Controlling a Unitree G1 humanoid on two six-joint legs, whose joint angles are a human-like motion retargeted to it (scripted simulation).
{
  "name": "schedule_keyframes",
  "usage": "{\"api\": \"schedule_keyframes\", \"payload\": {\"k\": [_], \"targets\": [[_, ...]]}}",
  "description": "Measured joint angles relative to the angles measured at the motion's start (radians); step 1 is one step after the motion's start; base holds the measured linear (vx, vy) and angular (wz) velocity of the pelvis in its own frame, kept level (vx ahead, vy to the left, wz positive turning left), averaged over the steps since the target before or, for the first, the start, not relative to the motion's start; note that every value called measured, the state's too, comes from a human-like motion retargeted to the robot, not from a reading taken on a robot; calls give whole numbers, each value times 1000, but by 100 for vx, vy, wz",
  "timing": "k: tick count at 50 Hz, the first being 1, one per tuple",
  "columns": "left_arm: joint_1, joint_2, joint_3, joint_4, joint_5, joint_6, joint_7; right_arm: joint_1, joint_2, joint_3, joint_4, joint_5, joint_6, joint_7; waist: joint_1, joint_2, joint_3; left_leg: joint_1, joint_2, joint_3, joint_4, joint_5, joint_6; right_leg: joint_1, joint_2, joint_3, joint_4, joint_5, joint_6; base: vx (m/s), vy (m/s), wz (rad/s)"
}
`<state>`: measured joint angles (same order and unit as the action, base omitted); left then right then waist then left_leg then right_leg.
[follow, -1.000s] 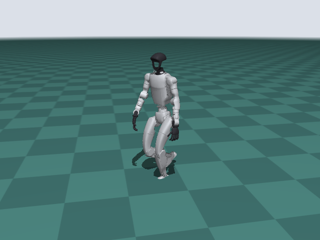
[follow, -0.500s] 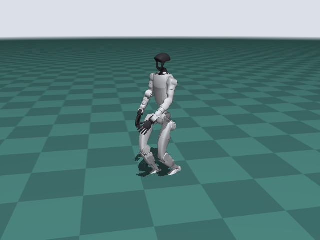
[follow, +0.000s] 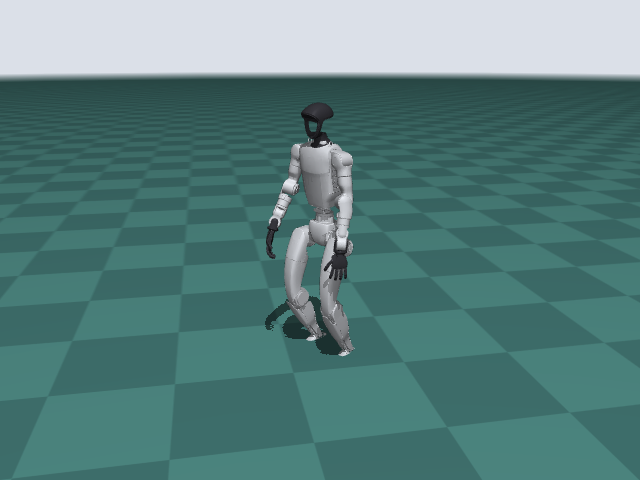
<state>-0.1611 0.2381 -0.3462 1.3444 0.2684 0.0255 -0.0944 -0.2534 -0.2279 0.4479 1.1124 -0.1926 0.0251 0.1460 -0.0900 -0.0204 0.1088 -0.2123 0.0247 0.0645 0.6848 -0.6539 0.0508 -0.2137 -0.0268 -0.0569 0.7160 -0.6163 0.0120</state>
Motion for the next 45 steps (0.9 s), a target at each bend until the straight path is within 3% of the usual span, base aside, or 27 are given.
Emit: {"api": "schedule_keyframes", "payload": {"k": [8,10,15,17,20,24,28,30,35,37,43,45], "targets": [[-5,9,-3,-23,16,-7,22,40,15,1,17,2,6,1,-10,-25,18,39,-73,12,-23,-5,10,2,-92,-15,103,-22,22,4,15,36],[-34,13,-13,-52,16,-10,28,39,11,-7,30,7,9,4,-15,-48,7,87,-125,1,-152,46,17,0,-139,-22,102,-26,25,7,12,62],[-75,3,-43,-130,14,-30,51,75,10,-5,56,12,18,3,-8,-69,29,85,-179,-19,-102,28,19,-4,-210,-44,208,-43,26,0,10,62],[-101,3,-58,-174,13,-31,47,69,1,-12,67,14,20,8,-8,-84,18,135,-216,-42,-244,94,20,-15,-242,-50,208,-36,23,4,8,68],[-106,-7,-80,-212,17,-44,48,88,3,-7,74,12,23,9,-4,-103,33,132,-250,-57,-209,87,22,-18,-278,-46,261,-43,27,-3,8,66],[-117,-11,-104,-258,24,-50,27,83,3,-4,73,9,23,20,-4,-109,18,166,-275,-101,-322,146,21,-51,-265,-18,256,-62,27,2,5,65],[-89,-19,-124,-254,39,-53,12,83,10,6,60,3,18,23,-1,-133,29,156,-313,-126,-278,139,25,-70,-271,21,280,-95,36,-1,4,60],[-83,-16,-118,-230,50,-51,-3,68,6,11,52,0,16,30,2,-108,-2,166,-281,-147,-370,176,18,-93,-229,18,229,-76,27,5,2,35],[-20,-15,-110,-147,81,-33,-23,69,10,26,36,-11,8,31,11,-138,7,144,-317,-160,-302,159,24,-101,-244,46,244,-77,43,1,2,36],[-9,-8,-85,-97,100,-32,-34,61,9,37,30,-15,6,39,14,-106,-24,141,-271,-174,-355,175,16,-105,-190,37,174,-46,34,7,-1,16],[55,13,-45,-21,120,-17,-52,78,18,51,25,-27,1,47,28,-128,-17,105,-293,-182,-260,141,22,-96,-194,52,175,-51,45,3,-2,26],[62,30,-20,-7,121,-20,-60,75,23,59,27,-30,0,52,37,-86,-47,100,-230,-194,-300,143,9,-75,-130,28,71,-13,27,11,-6,2]]}}
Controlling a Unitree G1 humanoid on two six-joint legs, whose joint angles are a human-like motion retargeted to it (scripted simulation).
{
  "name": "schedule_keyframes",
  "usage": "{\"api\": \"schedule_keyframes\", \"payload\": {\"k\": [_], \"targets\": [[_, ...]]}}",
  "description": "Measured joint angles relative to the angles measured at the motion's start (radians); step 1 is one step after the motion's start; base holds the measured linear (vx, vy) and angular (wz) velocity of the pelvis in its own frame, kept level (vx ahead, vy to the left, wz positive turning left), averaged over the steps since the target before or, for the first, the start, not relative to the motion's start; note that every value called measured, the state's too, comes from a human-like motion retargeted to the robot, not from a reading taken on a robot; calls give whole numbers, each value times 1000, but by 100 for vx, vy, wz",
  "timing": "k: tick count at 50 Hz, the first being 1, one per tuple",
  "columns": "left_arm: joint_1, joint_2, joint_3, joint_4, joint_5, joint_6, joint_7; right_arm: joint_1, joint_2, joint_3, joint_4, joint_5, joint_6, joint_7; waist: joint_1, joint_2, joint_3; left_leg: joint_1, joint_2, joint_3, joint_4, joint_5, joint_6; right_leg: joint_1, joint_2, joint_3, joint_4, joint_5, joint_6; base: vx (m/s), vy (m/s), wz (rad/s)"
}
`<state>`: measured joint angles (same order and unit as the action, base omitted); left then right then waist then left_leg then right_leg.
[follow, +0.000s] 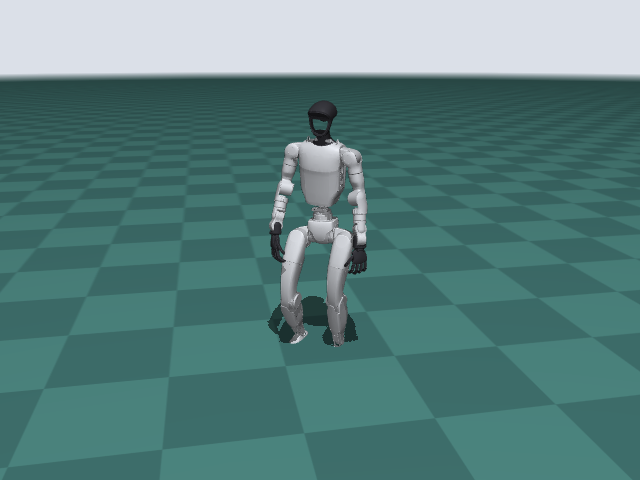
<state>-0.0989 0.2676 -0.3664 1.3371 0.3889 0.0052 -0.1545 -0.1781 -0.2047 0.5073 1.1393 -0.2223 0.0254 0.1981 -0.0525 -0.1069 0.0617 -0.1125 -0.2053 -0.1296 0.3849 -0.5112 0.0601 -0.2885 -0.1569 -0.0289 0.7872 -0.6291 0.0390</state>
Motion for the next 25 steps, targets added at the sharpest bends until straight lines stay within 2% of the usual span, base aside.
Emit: {"api": "schedule_keyframes", "payload": {"k": [10,12,21,25], "targets": [[16,6,26,-13,-47,-6,17,35,35,7,13,6,-4,-9,41,-1,5,-50,-4,-19,151,-68,-4,33,-4,-48,15,-37,-20,3,-6,22],[0,3,24,-26,-65,-8,21,28,39,6,18,14,-6,-11,53,35,-16,-38,52,-34,98,-58,-19,69,52,-71,-93,2,-38,7,-10,10],[-45,-35,-24,-97,-107,-27,47,50,51,8,13,45,-5,-21,65,50,-7,-72,54,-60,230,-107,-37,96,57,-119,-48,-29,-58,-1,-7,31],[-70,-50,-49,-126,-124,-33,46,52,45,5,7,62,-4,-19,71,82,-19,-66,95,-81,206,-99,-53,132,101,-144,-129,4,-76,2,-7,25]]}}
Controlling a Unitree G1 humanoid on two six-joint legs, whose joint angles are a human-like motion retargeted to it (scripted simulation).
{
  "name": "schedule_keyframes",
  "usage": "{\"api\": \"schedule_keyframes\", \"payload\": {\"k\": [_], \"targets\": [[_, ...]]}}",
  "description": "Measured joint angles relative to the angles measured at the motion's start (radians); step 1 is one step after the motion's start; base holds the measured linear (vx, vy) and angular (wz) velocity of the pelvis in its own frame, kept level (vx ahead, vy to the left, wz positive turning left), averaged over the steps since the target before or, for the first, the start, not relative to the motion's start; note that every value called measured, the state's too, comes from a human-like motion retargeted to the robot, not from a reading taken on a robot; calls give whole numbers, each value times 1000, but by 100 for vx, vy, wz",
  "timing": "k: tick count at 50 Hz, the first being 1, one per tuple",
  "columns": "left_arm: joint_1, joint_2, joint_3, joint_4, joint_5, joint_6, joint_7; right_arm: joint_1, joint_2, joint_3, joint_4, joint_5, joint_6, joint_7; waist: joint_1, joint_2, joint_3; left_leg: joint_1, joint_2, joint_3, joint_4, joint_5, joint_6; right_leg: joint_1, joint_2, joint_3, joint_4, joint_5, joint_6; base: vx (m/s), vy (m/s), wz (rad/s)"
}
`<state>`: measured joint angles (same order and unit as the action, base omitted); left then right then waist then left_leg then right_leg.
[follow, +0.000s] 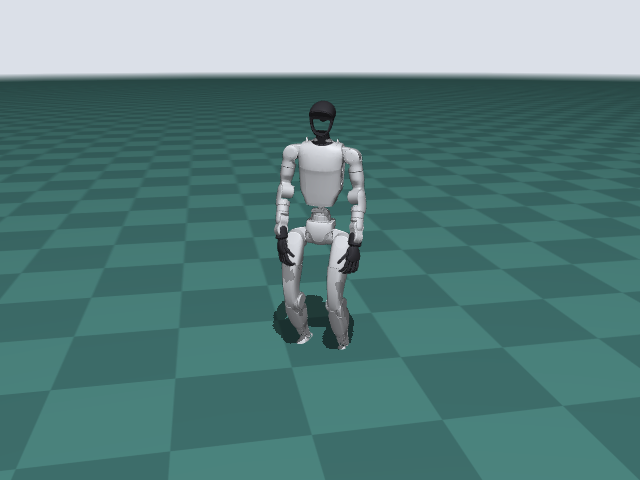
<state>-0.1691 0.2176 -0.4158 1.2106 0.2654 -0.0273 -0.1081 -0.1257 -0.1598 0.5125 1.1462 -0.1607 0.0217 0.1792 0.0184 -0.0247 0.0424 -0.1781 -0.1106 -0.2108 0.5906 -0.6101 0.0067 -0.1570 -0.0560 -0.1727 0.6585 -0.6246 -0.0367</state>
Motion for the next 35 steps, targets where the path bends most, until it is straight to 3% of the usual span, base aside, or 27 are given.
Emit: {"api": "schedule_keyframes", "payload": {"k": [14,20,35], "targets": [[-21,-20,-31,-34,-28,-14,-23,34,-11,-14,-21,30,-10,-3,12,51,-3,-31,44,-49,97,-49,-28,53,62,-55,-38,8,-35,0,-4,28],[-43,-23,-8,-22,-38,-13,-33,34,-14,-18,-19,34,-20,-5,16,65,-31,-39,75,-66,46,-38,-47,70,99,-67,-127,34,-60,2,-5,24],[-57,-37,39,-12,-64,-15,-26,64,-2,-28,-16,41,-37,-17,43,96,-20,-92,79,-113,167,-69,-62,79,123,-124,-83,26,-87,-2,-2,31]]}}
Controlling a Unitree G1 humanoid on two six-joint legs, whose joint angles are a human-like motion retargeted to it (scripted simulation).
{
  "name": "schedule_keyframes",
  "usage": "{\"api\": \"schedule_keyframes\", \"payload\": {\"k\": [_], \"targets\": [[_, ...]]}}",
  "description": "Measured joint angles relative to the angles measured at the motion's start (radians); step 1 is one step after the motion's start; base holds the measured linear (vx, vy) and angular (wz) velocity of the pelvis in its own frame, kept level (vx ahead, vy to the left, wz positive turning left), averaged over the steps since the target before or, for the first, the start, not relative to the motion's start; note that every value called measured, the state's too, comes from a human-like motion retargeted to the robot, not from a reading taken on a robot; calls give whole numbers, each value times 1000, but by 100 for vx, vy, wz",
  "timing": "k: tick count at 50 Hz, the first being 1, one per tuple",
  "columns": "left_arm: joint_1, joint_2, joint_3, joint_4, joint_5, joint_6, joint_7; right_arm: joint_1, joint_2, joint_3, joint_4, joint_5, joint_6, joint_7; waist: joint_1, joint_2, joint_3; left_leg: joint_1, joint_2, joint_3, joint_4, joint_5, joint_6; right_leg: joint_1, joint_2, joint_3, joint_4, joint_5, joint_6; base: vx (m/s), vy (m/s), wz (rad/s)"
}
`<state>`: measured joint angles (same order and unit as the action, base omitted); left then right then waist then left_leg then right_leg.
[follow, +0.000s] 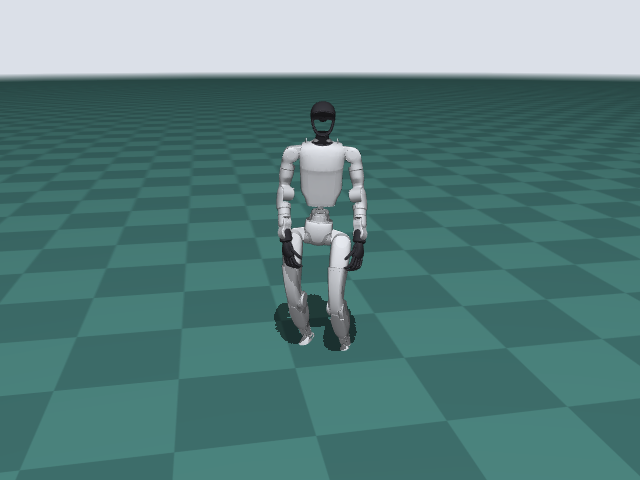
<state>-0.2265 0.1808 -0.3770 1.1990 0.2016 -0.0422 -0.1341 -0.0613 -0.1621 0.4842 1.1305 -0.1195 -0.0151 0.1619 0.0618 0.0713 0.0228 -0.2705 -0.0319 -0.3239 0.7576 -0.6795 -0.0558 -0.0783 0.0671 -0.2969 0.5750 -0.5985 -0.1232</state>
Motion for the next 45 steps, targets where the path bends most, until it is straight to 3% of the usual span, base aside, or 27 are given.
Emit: {"api": "schedule_keyframes", "payload": {"k": [31,40,45], "targets": [[-107,-66,42,-16,-55,-15,-2,40,-2,-29,21,9,-29,-27,24,21,-30,-126,-1,3,51,43,-64,-37,-12,-131,23,-17,-59,-1,-1,39],[-115,-109,53,-21,-82,-24,-9,54,-27,-34,40,-19,-35,-30,15,10,-38,-154,194,378,148,26,67,-32,-66,-238,36,-31,-51,-1,8,93],[-46,-84,50,-4,-87,-27,1,-6,-70,-47,37,-34,-39,-48,25,12,-49,-152,203,431,143,2,97,-32,-85,-267,39,-30,-48,0,10,63]]}}
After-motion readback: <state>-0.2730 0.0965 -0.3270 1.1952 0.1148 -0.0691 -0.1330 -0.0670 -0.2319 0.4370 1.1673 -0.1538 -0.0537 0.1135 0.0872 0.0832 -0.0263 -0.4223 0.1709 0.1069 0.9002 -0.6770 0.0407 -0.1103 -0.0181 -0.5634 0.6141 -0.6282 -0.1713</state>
